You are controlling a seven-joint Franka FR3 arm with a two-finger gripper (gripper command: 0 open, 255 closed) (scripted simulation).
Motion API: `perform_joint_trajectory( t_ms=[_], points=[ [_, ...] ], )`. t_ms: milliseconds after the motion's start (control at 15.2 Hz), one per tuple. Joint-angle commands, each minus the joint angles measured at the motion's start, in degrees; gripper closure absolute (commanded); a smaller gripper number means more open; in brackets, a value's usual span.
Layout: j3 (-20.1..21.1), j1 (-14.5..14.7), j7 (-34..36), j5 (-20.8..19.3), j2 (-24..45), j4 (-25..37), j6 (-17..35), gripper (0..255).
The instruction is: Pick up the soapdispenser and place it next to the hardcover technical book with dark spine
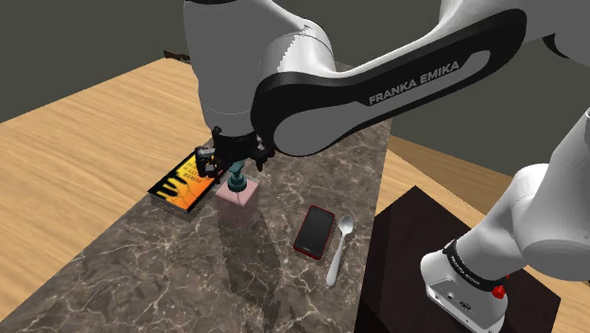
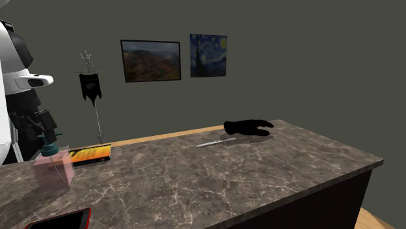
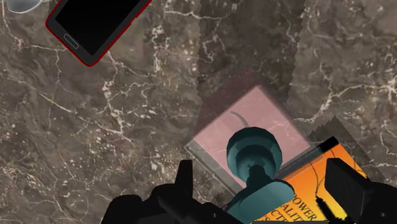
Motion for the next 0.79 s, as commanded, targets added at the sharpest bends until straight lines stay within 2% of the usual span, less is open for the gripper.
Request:
perform_joint_trajectory(
  t_ms=[0, 198, 726],
  points=[
    [0.2, 0.0, -0.4, 0.6, -0.7, 1.0, -1.6, 0],
    [0.8, 0.2, -1.3, 2.0, -2.4, 4.3, -6.4, 0],
    [0.8, 0.2, -1.3, 2.0, -2.4, 4.3, -6.4, 0]
  ],
)
